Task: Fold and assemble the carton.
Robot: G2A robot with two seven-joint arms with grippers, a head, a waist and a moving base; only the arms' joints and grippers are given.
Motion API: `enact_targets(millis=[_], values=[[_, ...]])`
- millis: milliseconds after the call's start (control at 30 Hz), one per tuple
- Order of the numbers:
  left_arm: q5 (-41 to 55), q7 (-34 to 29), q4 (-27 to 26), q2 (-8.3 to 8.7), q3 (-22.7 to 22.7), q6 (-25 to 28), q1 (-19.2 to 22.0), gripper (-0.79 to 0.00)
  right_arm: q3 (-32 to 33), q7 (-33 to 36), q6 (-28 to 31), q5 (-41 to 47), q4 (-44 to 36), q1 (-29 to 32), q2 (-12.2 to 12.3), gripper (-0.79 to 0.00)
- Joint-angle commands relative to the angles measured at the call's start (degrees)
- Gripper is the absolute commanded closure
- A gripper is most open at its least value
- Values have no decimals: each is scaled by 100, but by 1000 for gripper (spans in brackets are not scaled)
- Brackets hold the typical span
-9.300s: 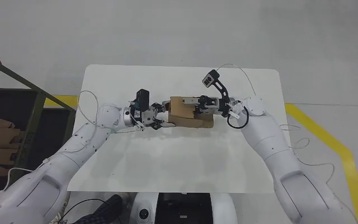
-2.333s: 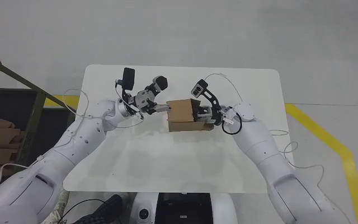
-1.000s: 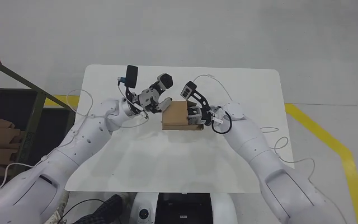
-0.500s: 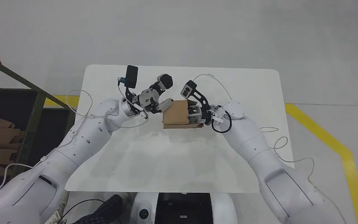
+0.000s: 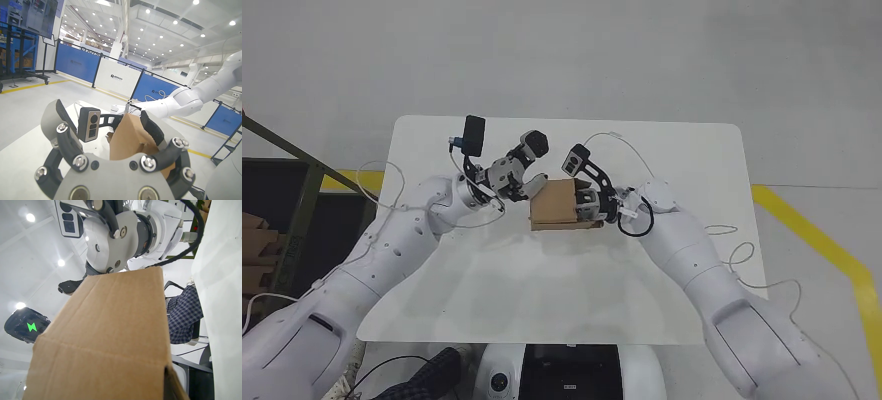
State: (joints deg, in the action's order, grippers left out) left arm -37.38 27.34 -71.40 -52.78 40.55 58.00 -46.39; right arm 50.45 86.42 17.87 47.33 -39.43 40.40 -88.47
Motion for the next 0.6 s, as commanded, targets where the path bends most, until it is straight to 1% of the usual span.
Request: enact_targets(millis=[0, 167, 367, 567], values=[[31, 27, 64, -3, 31, 0, 15, -785, 87, 0, 0, 27, 3, 22, 30, 0], [-12, 105, 203, 29, 167, 0, 16, -785, 349, 24, -24, 16, -88, 121, 144, 0], [-140, 193, 234, 108, 324, 0, -68, -785, 587, 101, -101, 3, -205, 215, 251, 0], [-872, 339, 7, 283, 420, 0, -248, -785, 781, 132, -132, -22, -136, 209, 329, 0]])
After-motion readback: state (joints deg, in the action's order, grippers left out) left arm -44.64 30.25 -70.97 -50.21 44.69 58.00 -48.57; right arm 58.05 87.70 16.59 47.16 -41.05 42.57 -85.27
